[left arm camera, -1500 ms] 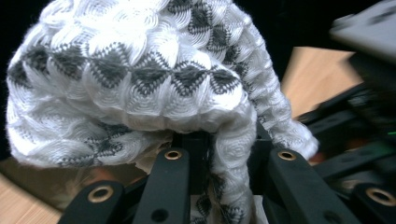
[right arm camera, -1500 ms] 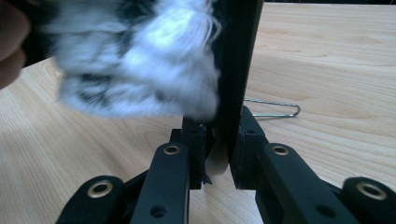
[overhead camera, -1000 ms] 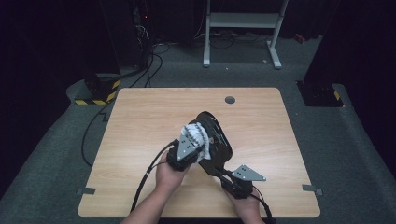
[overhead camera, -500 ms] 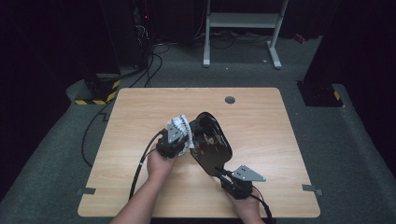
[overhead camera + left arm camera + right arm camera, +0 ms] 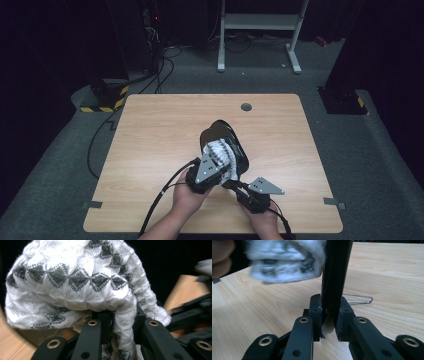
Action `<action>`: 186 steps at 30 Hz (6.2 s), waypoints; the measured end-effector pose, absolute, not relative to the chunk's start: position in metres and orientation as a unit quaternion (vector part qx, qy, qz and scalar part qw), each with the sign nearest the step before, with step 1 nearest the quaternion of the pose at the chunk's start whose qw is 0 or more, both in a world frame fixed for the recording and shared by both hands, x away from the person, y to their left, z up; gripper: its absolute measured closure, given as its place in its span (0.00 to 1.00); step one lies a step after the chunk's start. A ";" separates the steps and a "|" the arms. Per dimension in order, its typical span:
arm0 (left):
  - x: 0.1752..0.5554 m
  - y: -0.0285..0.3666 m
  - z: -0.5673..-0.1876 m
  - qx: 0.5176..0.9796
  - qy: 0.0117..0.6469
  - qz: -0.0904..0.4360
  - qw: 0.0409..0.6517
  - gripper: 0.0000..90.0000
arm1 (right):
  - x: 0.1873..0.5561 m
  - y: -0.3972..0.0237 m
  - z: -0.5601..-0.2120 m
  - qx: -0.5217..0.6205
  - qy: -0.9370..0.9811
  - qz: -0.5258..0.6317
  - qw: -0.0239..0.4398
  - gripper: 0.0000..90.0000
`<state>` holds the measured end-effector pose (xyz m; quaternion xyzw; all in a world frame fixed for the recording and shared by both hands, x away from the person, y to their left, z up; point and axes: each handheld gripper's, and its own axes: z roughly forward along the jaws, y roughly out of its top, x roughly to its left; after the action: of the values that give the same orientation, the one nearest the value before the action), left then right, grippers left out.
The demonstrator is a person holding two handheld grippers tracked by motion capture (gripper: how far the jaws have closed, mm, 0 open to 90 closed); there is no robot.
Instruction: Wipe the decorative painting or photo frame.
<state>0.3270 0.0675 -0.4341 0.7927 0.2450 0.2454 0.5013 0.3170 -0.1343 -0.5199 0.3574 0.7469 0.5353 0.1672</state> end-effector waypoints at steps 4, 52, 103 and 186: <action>0.319 0.061 -0.431 0.794 0.232 0.244 0.506 0.84 | 0.317 -0.134 -0.520 0.356 0.747 0.536 0.166 0.88; 0.359 0.091 -0.499 0.831 0.296 0.252 0.397 0.85 | 0.318 -0.133 -0.521 0.355 0.746 0.538 0.167 0.86; 0.351 0.084 -0.508 0.863 0.267 0.217 0.370 0.84 | 0.319 -0.134 -0.521 0.356 0.745 0.539 0.164 0.87; 0.413 0.136 -0.509 0.800 0.391 0.242 0.385 0.84 | 0.318 -0.134 -0.521 0.354 0.747 0.538 0.165 0.87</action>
<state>0.4129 0.1364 -0.5089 0.8000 0.3908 0.2424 0.3853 0.3183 -0.1336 -0.5214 0.3542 0.7468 0.5383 0.1647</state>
